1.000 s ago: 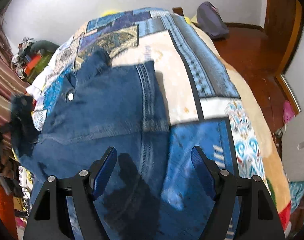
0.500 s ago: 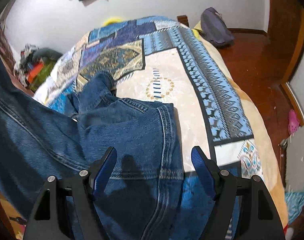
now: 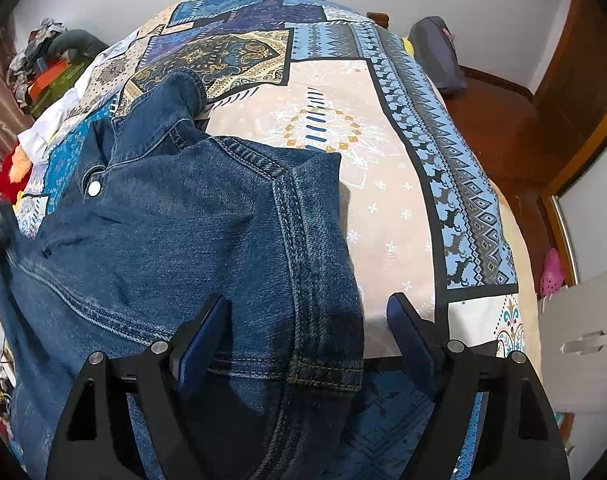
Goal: Fold large clothes
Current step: 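Fold the hem toward the collar with the left gripper while the right gripper grasps the jacket side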
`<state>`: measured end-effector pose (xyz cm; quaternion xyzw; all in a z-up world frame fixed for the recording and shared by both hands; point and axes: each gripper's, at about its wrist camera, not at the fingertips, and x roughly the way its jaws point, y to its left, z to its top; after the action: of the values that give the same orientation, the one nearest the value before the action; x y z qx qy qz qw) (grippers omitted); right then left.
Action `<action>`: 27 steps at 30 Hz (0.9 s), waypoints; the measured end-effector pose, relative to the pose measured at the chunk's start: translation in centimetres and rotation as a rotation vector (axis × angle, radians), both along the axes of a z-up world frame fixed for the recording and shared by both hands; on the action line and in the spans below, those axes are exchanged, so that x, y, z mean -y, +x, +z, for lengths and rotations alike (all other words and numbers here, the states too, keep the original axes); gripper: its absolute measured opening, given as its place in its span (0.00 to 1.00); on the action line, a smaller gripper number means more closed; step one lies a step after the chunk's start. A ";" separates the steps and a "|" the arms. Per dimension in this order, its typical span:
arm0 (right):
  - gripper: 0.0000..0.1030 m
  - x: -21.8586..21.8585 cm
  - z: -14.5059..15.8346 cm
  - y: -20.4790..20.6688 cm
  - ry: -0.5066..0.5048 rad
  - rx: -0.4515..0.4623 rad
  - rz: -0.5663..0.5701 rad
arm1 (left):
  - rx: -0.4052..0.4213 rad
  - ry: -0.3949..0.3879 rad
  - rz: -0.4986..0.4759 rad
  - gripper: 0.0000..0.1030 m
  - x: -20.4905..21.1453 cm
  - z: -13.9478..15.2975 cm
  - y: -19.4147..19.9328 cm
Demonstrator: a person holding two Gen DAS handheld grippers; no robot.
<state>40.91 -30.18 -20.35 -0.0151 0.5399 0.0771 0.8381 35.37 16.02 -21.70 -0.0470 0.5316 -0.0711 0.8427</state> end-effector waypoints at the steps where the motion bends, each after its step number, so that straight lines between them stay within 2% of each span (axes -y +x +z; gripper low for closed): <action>1: 0.78 -0.1 0.0 0.0 -0.003 0.000 -0.004 | -0.022 0.003 0.003 0.31 -0.4 -1.0 -0.5; 4: 0.79 -0.1 0.0 -0.1 -0.004 -0.001 -0.010 | -0.076 0.016 0.040 0.47 -1.4 -3.6 -2.4; 6: 0.79 0.1 0.1 -0.1 0.012 -0.006 -0.017 | -0.079 -0.017 0.075 0.54 -2.4 -4.2 -3.7; 8: 0.79 0.3 0.1 0.0 0.030 -0.012 -0.026 | -0.084 -0.055 0.149 0.66 -4.1 -4.5 -4.9; 11: 0.79 0.5 0.2 0.0 0.046 -0.019 -0.040 | -0.097 -0.112 0.187 0.76 -5.6 -4.6 -6.1; 16: 0.79 1.4 0.6 -0.2 0.124 -0.053 -0.068 | -0.111 -0.132 0.209 0.79 -6.9 -2.6 -6.3; 19: 0.79 2.0 1.1 -0.3 0.198 -0.087 -0.065 | -0.098 -0.106 0.216 0.79 -7.5 -1.1 -5.1; 22: 0.79 2.3 2.1 -0.4 0.204 -0.056 -0.070 | -0.079 -0.080 0.222 0.79 -8.3 -0.1 -3.0; 27: 0.79 2.9 3.4 0.4 0.211 -0.005 -0.083 | -0.104 -0.092 0.228 0.79 -9.4 -2.2 1.4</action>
<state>41.28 -33.04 -16.96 0.0959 0.5309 0.0988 0.8362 36.80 25.37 -23.89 -0.1494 0.5618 0.0032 0.8137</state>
